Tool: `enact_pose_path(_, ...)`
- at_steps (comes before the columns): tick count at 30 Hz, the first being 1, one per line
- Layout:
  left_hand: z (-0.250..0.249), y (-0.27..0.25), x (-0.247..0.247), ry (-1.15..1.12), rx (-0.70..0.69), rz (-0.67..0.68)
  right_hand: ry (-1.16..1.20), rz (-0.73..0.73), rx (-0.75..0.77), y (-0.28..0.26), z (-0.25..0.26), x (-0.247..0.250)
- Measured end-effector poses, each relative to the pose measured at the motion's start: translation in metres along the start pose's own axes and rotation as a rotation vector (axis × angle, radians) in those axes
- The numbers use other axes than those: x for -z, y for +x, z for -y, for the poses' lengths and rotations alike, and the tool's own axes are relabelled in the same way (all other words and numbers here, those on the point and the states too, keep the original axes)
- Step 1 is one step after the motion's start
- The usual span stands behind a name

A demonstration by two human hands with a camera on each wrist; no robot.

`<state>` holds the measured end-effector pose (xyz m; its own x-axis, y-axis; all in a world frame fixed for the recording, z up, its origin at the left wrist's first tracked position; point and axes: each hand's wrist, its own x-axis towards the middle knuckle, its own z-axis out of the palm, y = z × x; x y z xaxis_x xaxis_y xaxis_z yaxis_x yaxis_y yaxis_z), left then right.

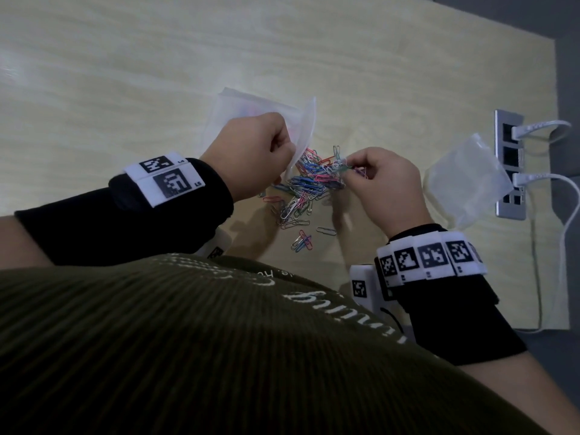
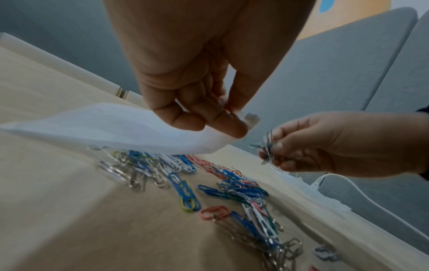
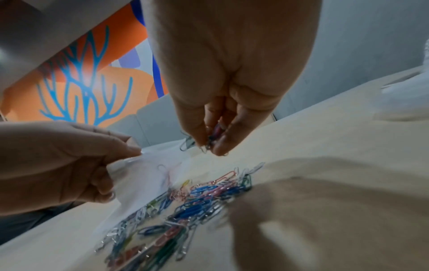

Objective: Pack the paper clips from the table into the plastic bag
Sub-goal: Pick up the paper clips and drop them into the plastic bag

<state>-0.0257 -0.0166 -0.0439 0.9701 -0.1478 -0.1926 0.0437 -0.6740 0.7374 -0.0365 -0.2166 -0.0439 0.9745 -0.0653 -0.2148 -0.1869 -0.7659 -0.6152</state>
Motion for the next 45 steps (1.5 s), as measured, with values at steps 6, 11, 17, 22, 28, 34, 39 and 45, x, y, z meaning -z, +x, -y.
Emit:
enact_pose_path(6, -0.001, -0.002, -0.002, 0.011, -0.012, 0.031, 0.756, 0.056, -0.193, 0.0, 0.024, -0.001)
enact_pose_path(11, -0.005, -0.004, -0.002, 0.038, -0.063, 0.034, 1.122, 0.274, -0.334, 0.002, 0.042, -0.005)
enact_pose_path(17, -0.004, -0.006, -0.003, 0.034, -0.088, 0.021, 1.01, 0.287, -0.431, 0.008, 0.042, -0.012)
enact_pose_path(22, -0.005, -0.007, -0.004, 0.014, -0.09, 0.004, 0.651, 0.296, -0.362, 0.011, 0.045, -0.01)
enact_pose_path(28, -0.005, -0.005, -0.002, 0.015, -0.069, -0.015, 0.329, 0.219, -0.097, 0.014, 0.049, -0.002)
enact_pose_path(34, -0.002, -0.002, 0.003, 0.013, -0.031, -0.037, 0.153, 0.012, -0.098, 0.021, 0.026, 0.001)
enact_pose_path(39, -0.003, -0.002, 0.002, 0.029, -0.023, -0.03, -0.372, 0.248, -0.008, 0.011, 0.007, -0.017)
enact_pose_path(45, -0.003, -0.002, 0.003, 0.029, -0.025, -0.02, -0.379, 0.067, 0.128, 0.007, 0.004, -0.034)
